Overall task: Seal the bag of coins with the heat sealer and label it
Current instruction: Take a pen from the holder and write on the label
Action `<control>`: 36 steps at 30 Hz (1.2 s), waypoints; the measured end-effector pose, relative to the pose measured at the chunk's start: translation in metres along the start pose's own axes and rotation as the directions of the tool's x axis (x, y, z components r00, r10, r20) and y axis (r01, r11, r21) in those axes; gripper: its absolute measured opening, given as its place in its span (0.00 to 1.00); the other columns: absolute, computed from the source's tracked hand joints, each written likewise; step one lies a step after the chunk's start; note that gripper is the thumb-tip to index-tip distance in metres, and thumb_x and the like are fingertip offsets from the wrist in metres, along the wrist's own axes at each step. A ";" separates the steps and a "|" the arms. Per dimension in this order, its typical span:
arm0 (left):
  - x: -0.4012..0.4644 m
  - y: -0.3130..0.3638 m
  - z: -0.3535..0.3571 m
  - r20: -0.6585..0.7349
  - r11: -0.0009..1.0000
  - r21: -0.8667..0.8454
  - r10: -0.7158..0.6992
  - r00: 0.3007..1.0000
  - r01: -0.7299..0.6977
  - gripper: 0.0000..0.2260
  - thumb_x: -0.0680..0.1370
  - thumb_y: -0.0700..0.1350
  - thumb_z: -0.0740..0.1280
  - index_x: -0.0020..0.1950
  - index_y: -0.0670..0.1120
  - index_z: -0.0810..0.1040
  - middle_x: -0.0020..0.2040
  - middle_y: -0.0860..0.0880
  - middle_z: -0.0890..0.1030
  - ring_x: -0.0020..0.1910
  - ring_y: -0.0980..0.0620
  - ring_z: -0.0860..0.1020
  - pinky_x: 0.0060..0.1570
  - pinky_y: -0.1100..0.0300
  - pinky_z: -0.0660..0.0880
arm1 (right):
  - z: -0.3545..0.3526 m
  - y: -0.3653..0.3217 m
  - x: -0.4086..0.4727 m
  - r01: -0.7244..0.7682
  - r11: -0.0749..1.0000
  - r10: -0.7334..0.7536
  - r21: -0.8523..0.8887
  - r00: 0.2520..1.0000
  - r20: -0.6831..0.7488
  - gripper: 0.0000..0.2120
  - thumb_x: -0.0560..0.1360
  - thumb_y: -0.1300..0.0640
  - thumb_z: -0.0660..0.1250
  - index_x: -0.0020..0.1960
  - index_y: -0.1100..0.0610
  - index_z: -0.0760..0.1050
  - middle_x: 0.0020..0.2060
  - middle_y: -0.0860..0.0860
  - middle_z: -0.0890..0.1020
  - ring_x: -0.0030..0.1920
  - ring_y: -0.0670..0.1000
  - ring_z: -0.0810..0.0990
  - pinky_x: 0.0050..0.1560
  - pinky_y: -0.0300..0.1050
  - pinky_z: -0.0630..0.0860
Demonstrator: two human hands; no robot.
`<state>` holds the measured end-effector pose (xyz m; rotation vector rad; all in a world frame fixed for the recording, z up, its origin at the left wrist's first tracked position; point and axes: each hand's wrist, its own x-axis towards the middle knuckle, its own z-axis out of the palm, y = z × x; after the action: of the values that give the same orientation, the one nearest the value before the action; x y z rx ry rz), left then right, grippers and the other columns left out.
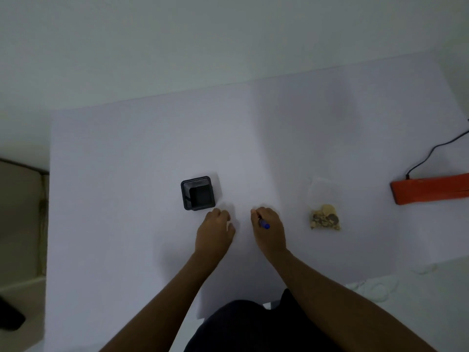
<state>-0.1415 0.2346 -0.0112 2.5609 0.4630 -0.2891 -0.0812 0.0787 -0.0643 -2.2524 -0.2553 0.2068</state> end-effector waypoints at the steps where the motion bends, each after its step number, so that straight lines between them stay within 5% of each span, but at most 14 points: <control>1: -0.006 -0.005 -0.001 -0.007 1.000 0.022 -0.012 1.000 0.012 0.10 0.78 0.47 0.67 0.57 0.44 0.78 0.54 0.45 0.78 0.52 0.49 0.77 0.49 0.60 0.76 | 0.000 0.001 -0.001 0.040 0.999 -0.040 -0.023 0.999 -0.003 0.16 0.82 0.53 0.60 0.36 0.51 0.67 0.31 0.49 0.72 0.33 0.50 0.71 0.37 0.44 0.71; 5: -0.012 -0.018 0.001 -0.013 0.989 0.092 -0.112 0.994 0.113 0.22 0.79 0.48 0.68 0.70 0.44 0.69 0.61 0.41 0.74 0.57 0.45 0.76 0.54 0.53 0.78 | 0.008 -0.005 -0.010 0.148 0.988 -0.145 -0.048 0.988 0.050 0.12 0.81 0.55 0.63 0.41 0.58 0.76 0.35 0.51 0.76 0.37 0.48 0.72 0.41 0.43 0.73; 9: -0.003 -0.030 0.005 0.054 0.987 0.042 -0.155 0.986 0.153 0.10 0.83 0.44 0.61 0.61 0.42 0.75 0.54 0.42 0.79 0.50 0.47 0.79 0.51 0.58 0.77 | 0.013 -0.020 -0.012 0.225 0.974 -0.227 0.033 0.966 0.120 0.09 0.80 0.56 0.66 0.43 0.60 0.78 0.37 0.52 0.80 0.39 0.49 0.76 0.46 0.43 0.77; 14: -0.006 -0.033 -0.008 0.009 0.952 -0.237 -0.199 0.980 0.195 0.06 0.80 0.41 0.66 0.45 0.41 0.80 0.43 0.45 0.82 0.41 0.50 0.80 0.47 0.60 0.78 | 0.000 -0.057 -0.006 0.008 0.970 -0.056 0.243 0.980 0.191 0.17 0.81 0.53 0.64 0.38 0.63 0.78 0.32 0.56 0.80 0.34 0.53 0.78 0.39 0.52 0.79; 18: -0.021 -0.025 -0.044 -0.068 0.815 -0.555 -0.242 0.968 0.165 0.05 0.79 0.41 0.68 0.46 0.43 0.82 0.38 0.49 0.82 0.36 0.54 0.80 0.41 0.64 0.79 | -0.027 -0.102 0.002 -0.311 0.879 0.187 0.360 0.922 0.340 0.16 0.83 0.52 0.59 0.48 0.56 0.83 0.37 0.52 0.85 0.35 0.44 0.82 0.39 0.36 0.79; 24: -0.041 -0.002 -0.102 -0.062 0.635 -0.758 -0.295 0.954 0.147 0.06 0.80 0.44 0.65 0.51 0.48 0.82 0.37 0.50 0.83 0.37 0.53 0.81 0.40 0.65 0.80 | -0.066 -0.151 0.012 -0.326 0.776 0.148 0.540 0.926 0.346 0.20 0.83 0.53 0.59 0.41 0.58 0.84 0.32 0.56 0.85 0.29 0.51 0.80 0.32 0.37 0.76; 36: -0.045 0.027 -0.147 -0.081 0.509 -0.859 -0.253 0.964 0.062 0.06 0.80 0.41 0.66 0.52 0.44 0.83 0.36 0.50 0.84 0.36 0.53 0.82 0.40 0.65 0.79 | -0.084 -0.207 0.020 -0.311 0.687 0.150 0.657 0.945 0.290 0.23 0.79 0.48 0.60 0.41 0.67 0.81 0.30 0.56 0.83 0.26 0.48 0.79 0.28 0.36 0.74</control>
<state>-0.1558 0.2780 0.1379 1.5500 0.7046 0.1367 -0.0658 0.1519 0.1471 -1.4854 0.0147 0.5852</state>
